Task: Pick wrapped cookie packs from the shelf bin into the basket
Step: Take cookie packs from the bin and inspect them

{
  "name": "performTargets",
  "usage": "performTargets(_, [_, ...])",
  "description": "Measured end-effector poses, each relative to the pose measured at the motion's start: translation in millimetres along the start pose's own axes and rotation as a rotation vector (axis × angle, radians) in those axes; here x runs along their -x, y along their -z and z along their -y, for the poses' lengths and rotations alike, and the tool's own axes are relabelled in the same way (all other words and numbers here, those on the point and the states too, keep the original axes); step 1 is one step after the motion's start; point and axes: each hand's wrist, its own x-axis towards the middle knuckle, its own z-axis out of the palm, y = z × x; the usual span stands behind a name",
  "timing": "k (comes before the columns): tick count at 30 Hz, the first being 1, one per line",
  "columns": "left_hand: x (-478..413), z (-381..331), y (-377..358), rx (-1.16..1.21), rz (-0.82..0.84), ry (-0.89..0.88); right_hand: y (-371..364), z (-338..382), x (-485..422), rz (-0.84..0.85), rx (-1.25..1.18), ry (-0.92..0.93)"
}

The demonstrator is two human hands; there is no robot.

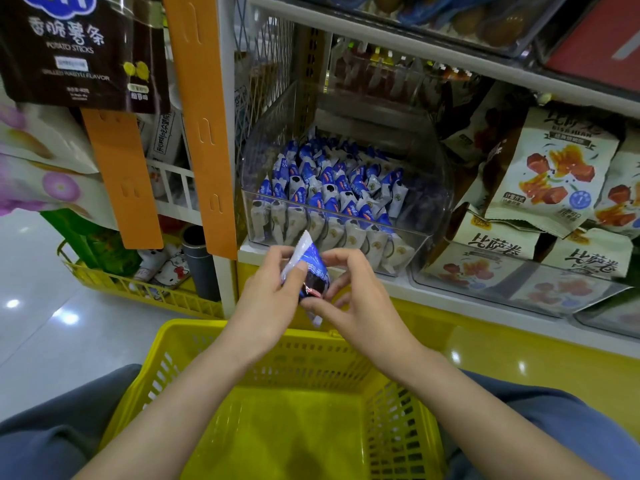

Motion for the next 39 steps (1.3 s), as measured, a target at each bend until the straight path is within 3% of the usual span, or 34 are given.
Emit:
performTargets(7, [-3, -5, 4, 0.357, 0.009, 0.084, 16, -3, -7, -0.019, 0.138, -0.014])
performTargets(11, [-5, -10, 5, 0.494, 0.054, 0.105, 25, 2, -8, 0.007, -0.095, -0.119])
performTargets(14, [-6, -15, 7, 0.314, 0.076, -0.019, 31, 11, -8, 0.035, -0.251, -0.114])
performTargets(18, [-14, -25, 7, 0.002, 0.031, -0.230, 44, 22, -10, 0.010, -0.281, -0.052])
performTargets(22, [-38, -34, 17, -0.347, -0.091, -0.420, 77, 26, -35, -0.217, -0.109, -0.063])
performTargets(24, [-50, -34, 23, -0.523, -0.099, -0.461, 95, 26, -56, -0.336, 0.079, -0.057])
performTargets(27, [-63, -28, 24, -0.802, -0.062, -0.456, 109, 20, -92, -0.383, 0.405, -0.097])
performTargets(30, [-69, -20, 24, -0.942, -0.041, -0.468, 109, 11, -120, -0.323, 0.709, -0.283])
performTargets(33, [-72, -16, 25, -0.939, -0.053, -0.481, 104, 4, -132, -0.187, 0.937, -0.290])
performTargets(39, [-72, -12, 24, -0.921, -0.080, -0.509, 95, 8, -146, 0.015, 0.944, -0.493])
